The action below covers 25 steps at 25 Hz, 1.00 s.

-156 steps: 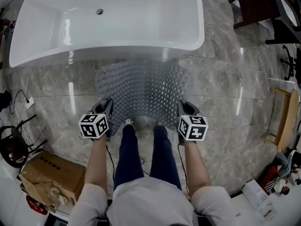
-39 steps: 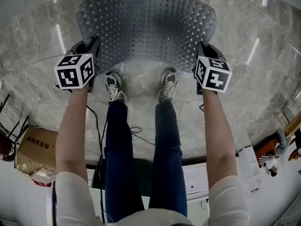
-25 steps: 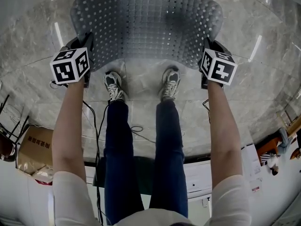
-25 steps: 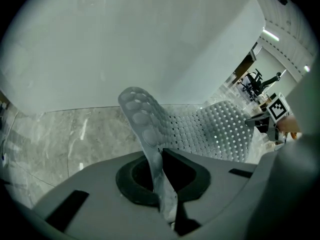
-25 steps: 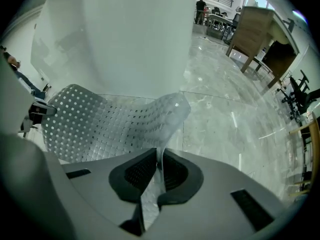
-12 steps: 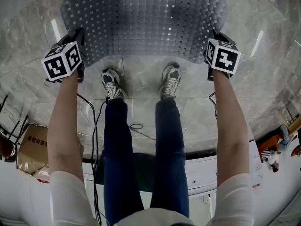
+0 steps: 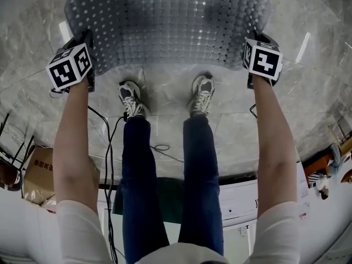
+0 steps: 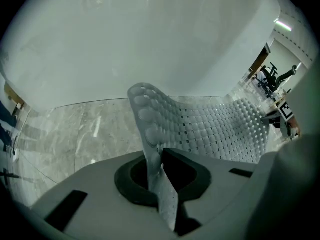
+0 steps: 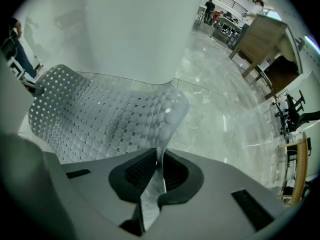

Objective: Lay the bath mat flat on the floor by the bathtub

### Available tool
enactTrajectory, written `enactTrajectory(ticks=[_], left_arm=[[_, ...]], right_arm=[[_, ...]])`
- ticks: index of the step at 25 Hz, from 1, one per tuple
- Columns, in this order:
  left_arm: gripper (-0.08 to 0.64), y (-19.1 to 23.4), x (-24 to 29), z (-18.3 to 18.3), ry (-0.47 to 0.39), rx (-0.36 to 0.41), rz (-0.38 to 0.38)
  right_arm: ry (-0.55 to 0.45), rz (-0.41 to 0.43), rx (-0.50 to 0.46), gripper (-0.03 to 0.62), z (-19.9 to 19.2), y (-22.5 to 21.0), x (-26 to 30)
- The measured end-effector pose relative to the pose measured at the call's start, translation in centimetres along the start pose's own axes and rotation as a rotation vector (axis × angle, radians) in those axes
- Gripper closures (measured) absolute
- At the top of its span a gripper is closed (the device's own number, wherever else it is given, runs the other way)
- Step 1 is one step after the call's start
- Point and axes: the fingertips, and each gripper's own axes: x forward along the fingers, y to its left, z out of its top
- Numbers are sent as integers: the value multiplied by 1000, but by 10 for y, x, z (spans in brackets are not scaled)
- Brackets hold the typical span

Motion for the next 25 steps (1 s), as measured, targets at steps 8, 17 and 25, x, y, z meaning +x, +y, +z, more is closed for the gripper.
enactTrajectory(ticks=[8, 17, 25], left_arm=[[514, 14, 8, 2, 2, 2, 49], [514, 34, 36, -11, 25, -3, 73], [514, 44, 51, -14, 22, 21, 89]], right_arm=[[4, -46, -15, 551, 5, -13, 3], [30, -71, 4, 551, -6, -16, 35], [17, -70, 71, 551, -12, -23, 49]])
